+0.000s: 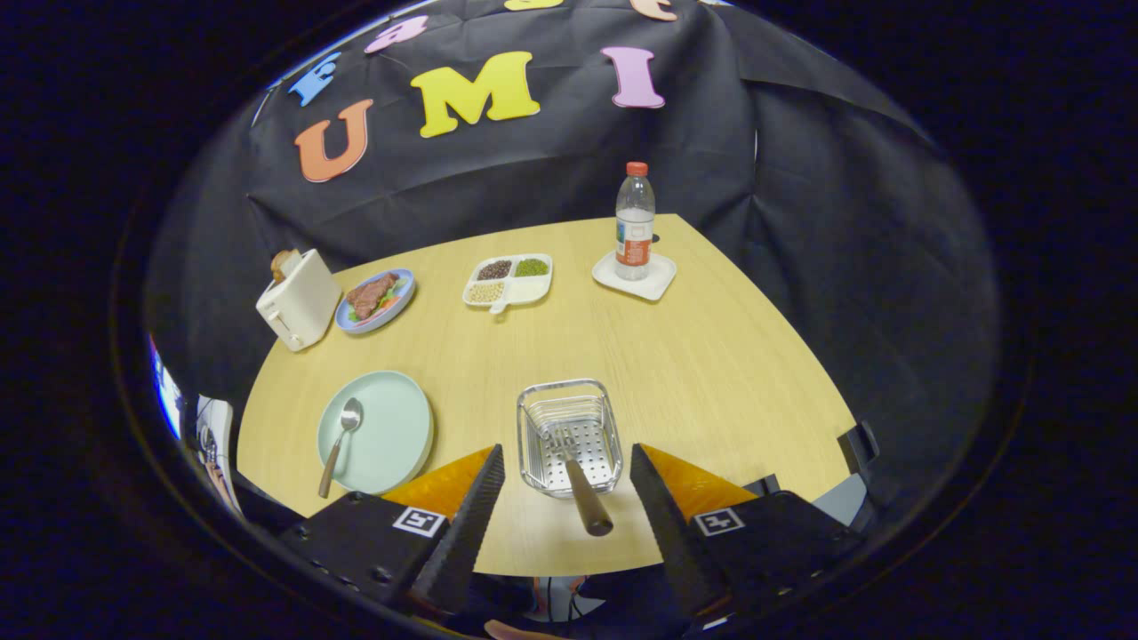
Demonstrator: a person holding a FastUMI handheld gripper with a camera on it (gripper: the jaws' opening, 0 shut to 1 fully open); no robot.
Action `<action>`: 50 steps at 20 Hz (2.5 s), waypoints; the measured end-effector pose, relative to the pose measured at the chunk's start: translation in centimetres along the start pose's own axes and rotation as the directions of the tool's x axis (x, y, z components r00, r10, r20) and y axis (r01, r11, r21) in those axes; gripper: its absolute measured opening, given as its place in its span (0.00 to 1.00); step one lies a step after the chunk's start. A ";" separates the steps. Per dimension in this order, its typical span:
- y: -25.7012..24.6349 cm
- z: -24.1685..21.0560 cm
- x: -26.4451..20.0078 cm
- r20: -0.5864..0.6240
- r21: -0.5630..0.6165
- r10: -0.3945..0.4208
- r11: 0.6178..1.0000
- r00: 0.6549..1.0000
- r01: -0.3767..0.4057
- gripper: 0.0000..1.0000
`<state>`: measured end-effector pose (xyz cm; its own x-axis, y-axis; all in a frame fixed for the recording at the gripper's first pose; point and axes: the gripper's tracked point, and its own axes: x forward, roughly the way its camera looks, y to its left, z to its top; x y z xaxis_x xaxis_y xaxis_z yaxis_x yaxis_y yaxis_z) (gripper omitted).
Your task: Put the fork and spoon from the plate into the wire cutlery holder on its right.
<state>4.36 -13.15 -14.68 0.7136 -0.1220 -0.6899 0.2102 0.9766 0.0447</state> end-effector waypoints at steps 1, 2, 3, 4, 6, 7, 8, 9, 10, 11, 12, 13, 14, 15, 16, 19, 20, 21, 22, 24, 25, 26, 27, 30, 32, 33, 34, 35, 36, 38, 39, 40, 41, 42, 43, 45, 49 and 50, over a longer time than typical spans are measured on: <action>0.4 0.3 -0.4 0.012 -0.003 -0.004 1.000 1.000 0.004 0.88; 0.9 0.4 -0.7 0.021 -0.004 -0.003 1.000 1.000 0.003 0.91; 1.6 0.6 -1.0 0.027 -0.011 0.002 1.000 1.000 -0.002 0.94; 2.3 0.7 -1.2 0.033 -0.018 0.006 1.000 0.999 -0.006 0.96; 3.9 0.9 -1.7 0.046 -0.029 0.012 1.000 0.999 -0.011 0.96; 4.8 1.0 -1.9 0.052 -0.033 0.017 0.999 0.999 -0.016 0.96; 5.8 1.1 -2.1 0.058 -0.037 0.024 0.999 0.998 -0.022 0.97; 6.9 1.4 -2.2 0.066 -0.043 0.032 0.999 0.997 -0.029 0.96; 7.8 1.3 -2.3 0.072 -0.047 0.038 0.998 0.997 -0.034 0.96; 8.8 1.4 -2.3 0.076 -0.049 0.042 0.998 0.996 -0.038 0.96; 9.9 1.3 -2.3 0.080 -0.049 0.050 0.998 0.996 -0.046 0.96; 11.1 1.0 -2.2 0.078 -0.053 0.059 0.997 0.995 -0.055 0.96; 12.4 0.7 -2.1 0.074 -0.058 0.069 0.996 0.995 -0.064 0.96; 13.6 0.3 -1.8 0.066 -0.067 0.076 0.995 0.995 -0.072 0.96; 14.9 -0.1 -1.5 0.058 -0.077 0.083 0.994 0.995 -0.078 0.96; 18.5 -1.0 -0.3 0.034 -0.102 0.109 0.989 0.994 -0.105 0.96; 19.8 -1.4 0.3 0.024 -0.108 0.116 0.988 0.993 -0.113 0.96; 20.9 -1.8 0.8 0.012 -0.115 0.123 0.986 0.992 -0.121 0.96; 22.0 -2.3 1.4 -0.004 -0.121 0.129 0.984 0.992 -0.129 0.96; 23.7 -3.2 2.7 -0.035 -0.130 0.137 0.982 0.990 -0.140 0.96; 24.4 -3.6 3.2 -0.052 -0.134 0.139 0.980 0.989 -0.145 0.96; 25.0 -4.0 3.9 -0.067 -0.134 0.141 0.980 0.988 -0.149 0.96; 25.5 -4.3 4.4 -0.081 -0.133 0.142 0.979 0.987 -0.152 0.97; 26.9 -5.4 5.8 -0.118 -0.138 0.144 0.978 0.983 -0.159 0.97; 27.6 -6.3 6.8 -0.147 -0.141 0.140 0.977 0.979 -0.160 0.96; 27.9 -6.7 7.3 -0.161 -0.139 0.137 0.977 0.977 -0.160 0.96; 28.1 -7.3 7.8 -0.177 -0.138 0.135 0.977 0.975 -0.161 0.96; 28.4 -7.7 8.3 -0.194 -0.137 0.133 0.977 0.972 -0.161 0.96; 28.6 -8.2 8.8 -0.211 -0.138 0.132 0.977 0.969 -0.163 0.96; 29.0 -8.9 9.7 -0.236 -0.141 0.124 0.977 0.964 -0.161 0.96; 29.1 -9.2 10.0 -0.245 -0.143 0.119 0.977 0.962 -0.158 0.96; 29.2 -9.4 10.4 -0.255 -0.146 0.112 0.977 0.960 -0.153 0.96; 29.1 -9.6 10.6 -0.263 -0.148 0.104 0.978 0.959 -0.147 0.95; 29.1 -9.7 11.0 -0.268 -0.148 0.094 0.979 0.959 -0.138 0.95; 29.1 -9.9 11.2 -0.274 -0.148 0.090 0.980 0.958 -0.135 0.96; 29.2 -10.4 11.7 -0.292 -0.159 0.080 0.978 0.953 -0.131 0.86; 29.4 -10.9 11.9 -0.311 -0.157 0.082 0.978 0.947 -0.136 0.57; 29.3 -10.9 11.9 -0.310 -0.159 0.081 0.978 0.947 -0.135 0.50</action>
<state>11.78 15.98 -29.44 0.4855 0.0181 -0.8740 0.0025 0.9998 0.0221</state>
